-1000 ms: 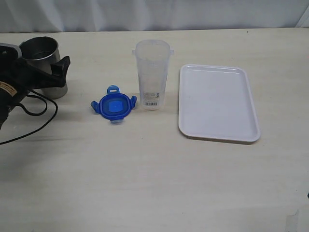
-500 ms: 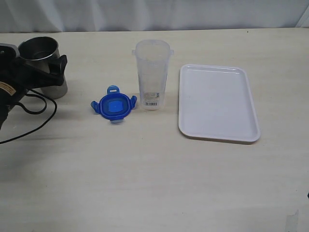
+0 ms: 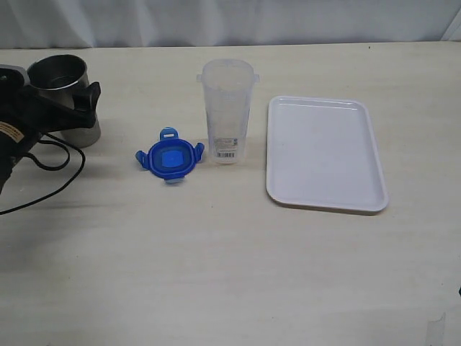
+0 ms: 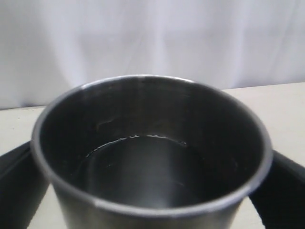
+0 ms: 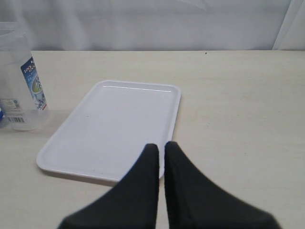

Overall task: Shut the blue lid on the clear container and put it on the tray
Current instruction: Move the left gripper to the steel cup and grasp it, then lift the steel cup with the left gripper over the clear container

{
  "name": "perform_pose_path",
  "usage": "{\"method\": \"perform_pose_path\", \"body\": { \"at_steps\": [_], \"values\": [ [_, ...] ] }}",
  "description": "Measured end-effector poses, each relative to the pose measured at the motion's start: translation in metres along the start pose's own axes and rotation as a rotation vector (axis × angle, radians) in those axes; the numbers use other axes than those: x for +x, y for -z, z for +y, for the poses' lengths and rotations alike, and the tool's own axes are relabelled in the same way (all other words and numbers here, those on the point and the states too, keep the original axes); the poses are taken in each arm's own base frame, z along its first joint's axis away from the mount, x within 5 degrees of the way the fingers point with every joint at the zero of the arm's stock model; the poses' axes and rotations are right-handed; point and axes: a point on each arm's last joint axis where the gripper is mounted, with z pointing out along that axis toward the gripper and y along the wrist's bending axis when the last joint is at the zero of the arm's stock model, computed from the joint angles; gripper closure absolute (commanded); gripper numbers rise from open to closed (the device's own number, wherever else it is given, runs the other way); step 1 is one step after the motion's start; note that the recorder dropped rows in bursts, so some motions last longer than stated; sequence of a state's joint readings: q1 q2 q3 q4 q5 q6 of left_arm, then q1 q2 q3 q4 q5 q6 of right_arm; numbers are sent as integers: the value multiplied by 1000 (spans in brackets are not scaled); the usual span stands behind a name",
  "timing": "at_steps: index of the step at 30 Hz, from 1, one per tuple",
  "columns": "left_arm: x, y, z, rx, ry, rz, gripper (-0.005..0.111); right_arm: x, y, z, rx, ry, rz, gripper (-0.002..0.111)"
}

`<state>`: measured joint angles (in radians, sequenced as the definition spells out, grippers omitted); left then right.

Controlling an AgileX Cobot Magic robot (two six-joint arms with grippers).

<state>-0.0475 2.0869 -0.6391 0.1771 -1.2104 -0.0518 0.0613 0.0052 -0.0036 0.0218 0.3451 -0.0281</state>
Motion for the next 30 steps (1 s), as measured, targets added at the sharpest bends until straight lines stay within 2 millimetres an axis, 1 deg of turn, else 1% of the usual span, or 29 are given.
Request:
{"method": "perform_pose_path", "body": {
  "at_steps": [2,6,7,14,23,26,29,30],
  "values": [
    [3,0,0,0,2,6,2,0,0,0,0,0,0,104],
    [17,-1,0,0,16,47,2,0,0,0,0,0,0,104],
    [17,-1,0,0,18,50,2,0,0,0,0,0,0,104],
    [6,-13,2,6,19,-6,2,0,0,0,0,0,0,104],
    [6,-14,0,22,13,-5,2,0,0,0,0,0,0,104],
    [6,-14,0,22,13,-5,8,0,0,0,0,0,0,104],
    [6,-14,0,22,13,-5,24,0,0,0,0,0,0,104],
    [6,-14,0,22,13,-5,32,0,0,0,0,0,0,104]
  ]
}}
